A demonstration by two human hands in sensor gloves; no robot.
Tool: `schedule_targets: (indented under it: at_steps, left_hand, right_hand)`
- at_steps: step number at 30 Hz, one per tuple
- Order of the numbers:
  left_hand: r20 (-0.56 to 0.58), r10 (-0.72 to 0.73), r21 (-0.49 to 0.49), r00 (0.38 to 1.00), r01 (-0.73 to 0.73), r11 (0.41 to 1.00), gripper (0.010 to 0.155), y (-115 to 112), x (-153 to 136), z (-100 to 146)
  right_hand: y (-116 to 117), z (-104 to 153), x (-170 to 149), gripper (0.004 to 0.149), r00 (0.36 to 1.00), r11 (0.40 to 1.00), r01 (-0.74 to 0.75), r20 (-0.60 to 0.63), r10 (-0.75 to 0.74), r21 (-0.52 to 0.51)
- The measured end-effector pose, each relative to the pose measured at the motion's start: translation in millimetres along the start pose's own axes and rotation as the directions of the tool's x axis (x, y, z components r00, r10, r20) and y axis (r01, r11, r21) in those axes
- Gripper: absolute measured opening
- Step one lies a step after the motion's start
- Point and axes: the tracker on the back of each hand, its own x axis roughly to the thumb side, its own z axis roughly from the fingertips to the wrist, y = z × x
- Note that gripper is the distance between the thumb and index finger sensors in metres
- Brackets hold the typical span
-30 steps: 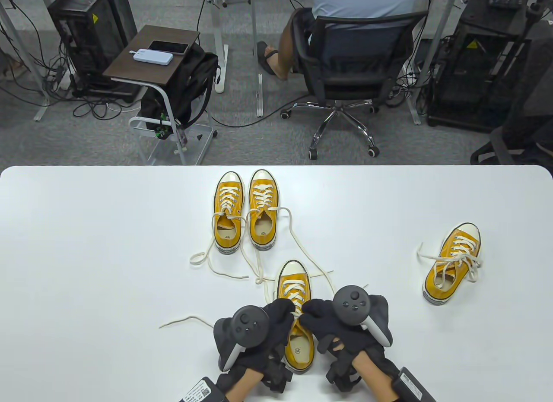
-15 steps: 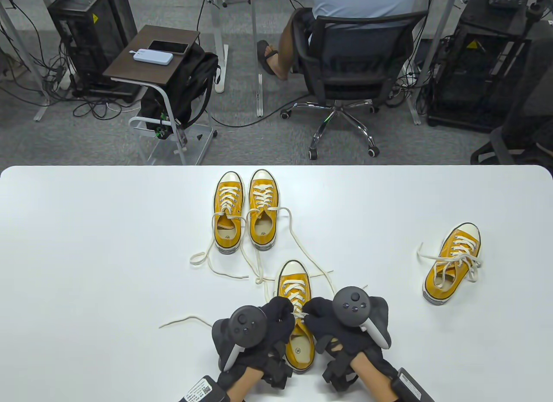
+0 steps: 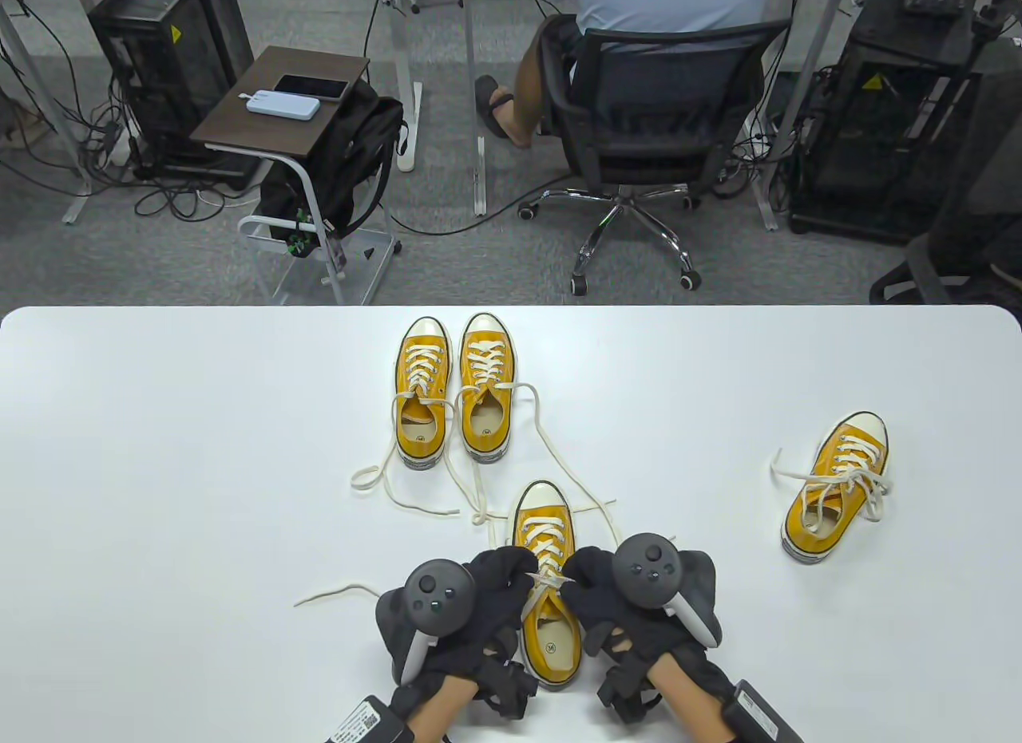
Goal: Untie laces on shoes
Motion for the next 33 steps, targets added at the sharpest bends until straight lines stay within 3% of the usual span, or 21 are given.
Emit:
schedule_targets:
  at_steps: [5,7,10,14,20,24,33]
  left_hand:
    - [0.04,0.014,0.015,0.999,-0.015,1.0,0.04,-1.1,3.0,-0.6]
    - [0.043,-0.018,-0.01,0.999,0.019,1.0,0.044,-2.0,4.6,-0.3]
    - [0.062,-0.056,0.002,0.997,0.056,0.998,0.036,-2.3,5.6,0.8]
    - [0.049,-0.021,0.031,0.999,0.02,0.999,0.038,-0.5,2.5,1.1]
    - [-0.002,-0.015,0.04,1.0,0.015,0.999,0.04,-0.4,-3.0,0.8]
    - [-0.021,-0.013,0.063,1.0,0.014,0.998,0.035,1.9,-4.5,0.9]
    - [0.005,0.003,0.069,1.0,-0.003,0.998,0.04,2.1,-2.9,-0.7]
  right_hand:
    - [3.3,-0.4,6.1,0.039,0.99,0.993,-0.11,0.082,0.113,-0.039]
    - [3.0,0.1,6.8,0.039,0.99,0.993,-0.103,0.09,0.107,-0.057]
    - [0.8,1.2,5.0,0.038,0.992,0.989,-0.08,0.089,0.092,-0.126]
    - [-1.4,2.1,4.5,0.037,0.991,0.984,-0.078,0.096,0.094,-0.158]
    - [-0.3,1.6,6.3,0.04,0.989,0.985,-0.097,0.094,0.111,-0.145]
    - [-4.9,2.6,2.0,0.036,0.993,0.978,-0.08,0.074,0.096,-0.194]
    - [-5.1,1.1,2.1,0.041,0.994,0.978,-0.085,0.056,0.097,-0.192]
